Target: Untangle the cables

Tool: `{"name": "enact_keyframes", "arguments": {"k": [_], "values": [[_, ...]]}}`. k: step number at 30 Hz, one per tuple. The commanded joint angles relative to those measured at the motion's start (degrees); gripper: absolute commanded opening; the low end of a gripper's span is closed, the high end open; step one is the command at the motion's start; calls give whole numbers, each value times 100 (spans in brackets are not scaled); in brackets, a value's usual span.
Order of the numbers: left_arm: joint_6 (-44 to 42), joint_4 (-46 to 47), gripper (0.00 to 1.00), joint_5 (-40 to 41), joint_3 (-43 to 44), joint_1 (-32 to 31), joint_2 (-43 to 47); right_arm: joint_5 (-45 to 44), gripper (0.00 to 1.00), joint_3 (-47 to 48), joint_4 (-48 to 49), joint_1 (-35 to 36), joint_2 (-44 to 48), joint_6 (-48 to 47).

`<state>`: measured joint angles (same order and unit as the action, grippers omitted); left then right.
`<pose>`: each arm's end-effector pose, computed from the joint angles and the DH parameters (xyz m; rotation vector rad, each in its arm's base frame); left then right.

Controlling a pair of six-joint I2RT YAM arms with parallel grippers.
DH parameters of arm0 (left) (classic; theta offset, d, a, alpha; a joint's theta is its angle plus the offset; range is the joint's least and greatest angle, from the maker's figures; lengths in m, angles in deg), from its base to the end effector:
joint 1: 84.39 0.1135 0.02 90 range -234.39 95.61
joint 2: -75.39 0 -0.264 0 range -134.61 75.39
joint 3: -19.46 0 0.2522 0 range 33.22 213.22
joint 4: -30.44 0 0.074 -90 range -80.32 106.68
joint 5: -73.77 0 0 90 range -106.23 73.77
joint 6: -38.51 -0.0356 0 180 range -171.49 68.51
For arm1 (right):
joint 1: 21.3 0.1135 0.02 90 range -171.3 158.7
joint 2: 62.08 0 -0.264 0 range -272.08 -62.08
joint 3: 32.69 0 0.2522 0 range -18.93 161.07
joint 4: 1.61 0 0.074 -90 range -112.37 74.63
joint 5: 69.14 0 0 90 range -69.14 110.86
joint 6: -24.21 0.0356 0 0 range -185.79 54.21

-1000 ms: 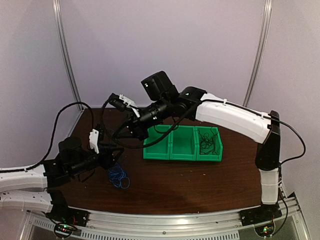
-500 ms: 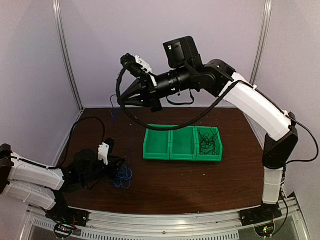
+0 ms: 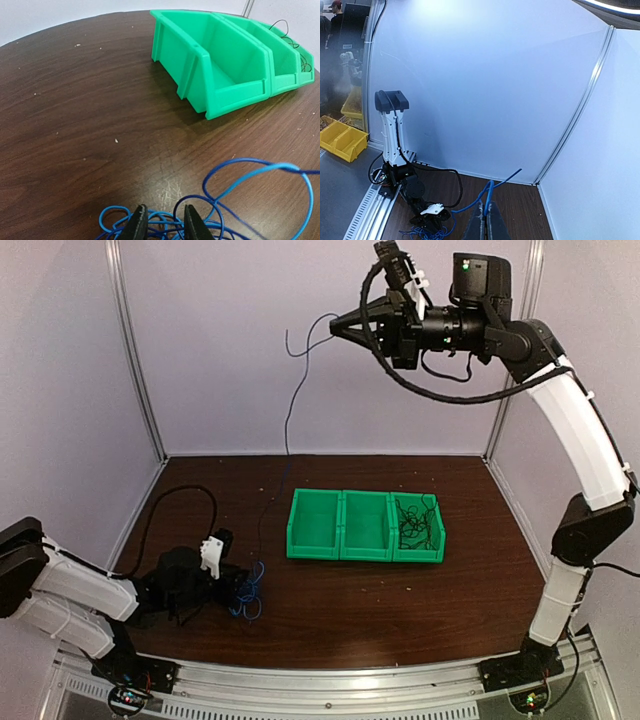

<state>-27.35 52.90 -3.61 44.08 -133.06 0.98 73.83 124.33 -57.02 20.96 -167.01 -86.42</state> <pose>0.1435 -0.1514 0.1253 0.3049 2.0611 -0.5662 0.2312 0.2485 0.5620 -1.4264 0.9396 1.0302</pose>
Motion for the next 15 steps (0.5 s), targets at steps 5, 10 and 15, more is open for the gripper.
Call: {"name": "enact_keyframes", "arguments": {"k": [5,10,15], "values": [[215,-657,26,400,331,114,-283,426,0,203,298,-674,609,332],[327,-897,24,606,378,121,-521,644,0,177,477,-902,873,552],[419,-1016,23,731,391,120,-485,577,0,51,505,-1071,1051,519]]}}
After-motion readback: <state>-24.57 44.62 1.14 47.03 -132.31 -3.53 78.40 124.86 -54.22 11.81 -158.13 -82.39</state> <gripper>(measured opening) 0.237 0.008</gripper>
